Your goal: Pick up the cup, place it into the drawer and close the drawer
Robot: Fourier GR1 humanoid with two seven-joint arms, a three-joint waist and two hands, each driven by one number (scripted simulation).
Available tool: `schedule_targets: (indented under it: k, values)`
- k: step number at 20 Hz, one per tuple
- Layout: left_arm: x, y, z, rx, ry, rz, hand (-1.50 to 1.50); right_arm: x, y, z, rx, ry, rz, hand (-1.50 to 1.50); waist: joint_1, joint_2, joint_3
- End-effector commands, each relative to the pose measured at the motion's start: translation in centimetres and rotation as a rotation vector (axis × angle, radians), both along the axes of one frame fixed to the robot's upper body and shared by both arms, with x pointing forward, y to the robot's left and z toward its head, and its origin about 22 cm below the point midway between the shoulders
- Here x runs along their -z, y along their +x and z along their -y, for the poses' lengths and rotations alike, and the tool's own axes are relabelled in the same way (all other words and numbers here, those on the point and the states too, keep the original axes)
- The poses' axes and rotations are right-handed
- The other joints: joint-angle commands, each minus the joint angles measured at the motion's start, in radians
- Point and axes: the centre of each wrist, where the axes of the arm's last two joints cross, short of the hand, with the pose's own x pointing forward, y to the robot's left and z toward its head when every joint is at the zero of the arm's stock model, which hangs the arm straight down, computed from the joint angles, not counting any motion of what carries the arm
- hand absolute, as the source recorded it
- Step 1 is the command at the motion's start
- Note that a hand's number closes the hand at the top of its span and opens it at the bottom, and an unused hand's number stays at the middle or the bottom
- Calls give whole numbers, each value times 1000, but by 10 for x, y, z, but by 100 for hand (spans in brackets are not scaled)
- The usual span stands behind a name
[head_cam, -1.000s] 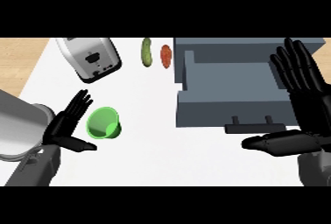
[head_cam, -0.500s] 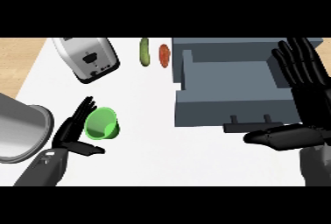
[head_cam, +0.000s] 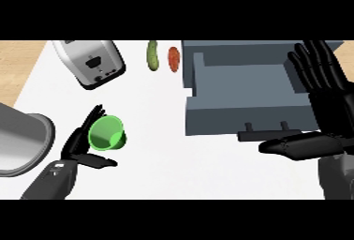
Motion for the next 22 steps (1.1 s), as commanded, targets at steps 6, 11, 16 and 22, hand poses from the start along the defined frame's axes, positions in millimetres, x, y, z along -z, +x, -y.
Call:
schedule_targets:
  k: [6,11,16,22]
  values:
    - [-8,12,3,71,-98,79,-150,-10,-4,7,-10,-5,0,-150,-6,-1,0]
    - [-1,12,21,130,-195,47,-150,-9,-2,3,2,-27,-15,-150,-14,2,-2]
    - [-2,16,35,184,-221,173,150,-18,4,8,9,-16,-8,-150,0,1,-2]
    - [-12,32,52,-12,-32,357,150,-3,-5,6,18,-30,-19,-150,-5,0,0]
